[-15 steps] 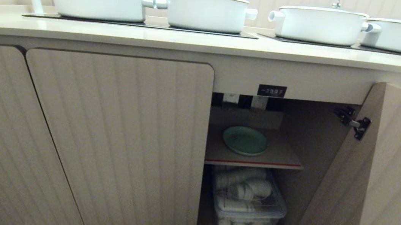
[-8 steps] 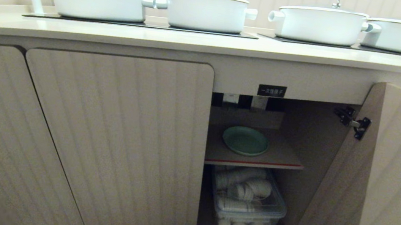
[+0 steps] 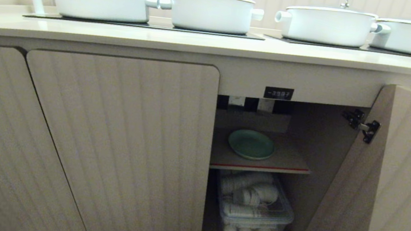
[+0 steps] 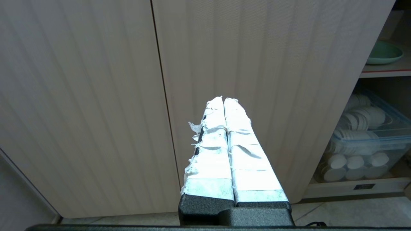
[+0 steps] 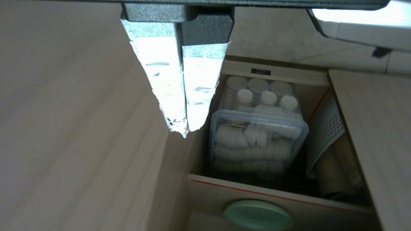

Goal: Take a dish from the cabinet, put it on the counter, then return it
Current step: Take the plate from the cabinet

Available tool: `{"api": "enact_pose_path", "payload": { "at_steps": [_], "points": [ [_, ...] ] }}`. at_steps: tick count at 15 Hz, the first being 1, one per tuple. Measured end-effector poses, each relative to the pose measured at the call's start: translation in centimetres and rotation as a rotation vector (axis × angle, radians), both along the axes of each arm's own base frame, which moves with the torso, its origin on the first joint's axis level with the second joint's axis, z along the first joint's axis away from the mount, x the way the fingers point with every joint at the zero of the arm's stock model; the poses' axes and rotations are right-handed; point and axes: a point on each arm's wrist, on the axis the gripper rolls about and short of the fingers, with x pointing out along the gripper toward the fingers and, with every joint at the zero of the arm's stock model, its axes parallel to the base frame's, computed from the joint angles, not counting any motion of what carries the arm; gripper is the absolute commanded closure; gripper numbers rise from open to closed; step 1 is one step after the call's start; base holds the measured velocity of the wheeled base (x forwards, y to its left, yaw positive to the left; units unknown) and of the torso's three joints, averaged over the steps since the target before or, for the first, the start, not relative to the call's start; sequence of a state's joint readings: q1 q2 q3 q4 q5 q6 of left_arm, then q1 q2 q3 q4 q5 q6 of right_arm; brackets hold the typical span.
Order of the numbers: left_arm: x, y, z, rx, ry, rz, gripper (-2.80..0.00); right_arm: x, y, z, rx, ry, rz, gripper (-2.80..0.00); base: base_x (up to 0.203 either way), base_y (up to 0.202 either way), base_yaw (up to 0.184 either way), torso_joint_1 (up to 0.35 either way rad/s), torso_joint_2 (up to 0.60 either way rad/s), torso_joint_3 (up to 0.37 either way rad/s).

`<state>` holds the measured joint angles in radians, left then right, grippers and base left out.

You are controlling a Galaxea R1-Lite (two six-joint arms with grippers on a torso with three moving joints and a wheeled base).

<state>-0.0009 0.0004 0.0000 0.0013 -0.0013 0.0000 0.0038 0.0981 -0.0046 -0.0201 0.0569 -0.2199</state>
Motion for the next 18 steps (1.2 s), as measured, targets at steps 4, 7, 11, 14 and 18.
{"api": "enact_pose_path", "payload": {
  "at_steps": [4,7,11,14,18],
  "points": [
    [0.0,0.0,0.0,0.0,0.0,0.0,0.0,1.3,0.2,1.9,-0.061,-0.045,0.158,0.0,0.0,0.0,0.0,0.0,0.0,0.0],
    [0.0,0.0,0.0,0.0,0.0,0.0,0.0,2.6,0.5,2.9,-0.08,-0.011,0.286,0.0,0.0,0.0,0.0,0.0,0.0,0.0],
    [0.0,0.0,0.0,0.0,0.0,0.0,0.0,4.5,1.0,4.7,-0.075,0.066,0.385,0.0,0.0,0.0,0.0,0.0,0.0,0.0],
    [0.0,0.0,0.0,0.0,0.0,0.0,0.0,6.3,1.3,6.0,-0.072,0.124,0.405,0.0,0.0,0.0,0.0,0.0,0.0,0.0],
    [0.0,0.0,0.0,0.0,0.0,0.0,0.0,8.9,1.9,6.3,-0.07,0.204,0.42,0.0,0.0,0.0,0.0,0.0,0.0,0.0]
  ]
}}
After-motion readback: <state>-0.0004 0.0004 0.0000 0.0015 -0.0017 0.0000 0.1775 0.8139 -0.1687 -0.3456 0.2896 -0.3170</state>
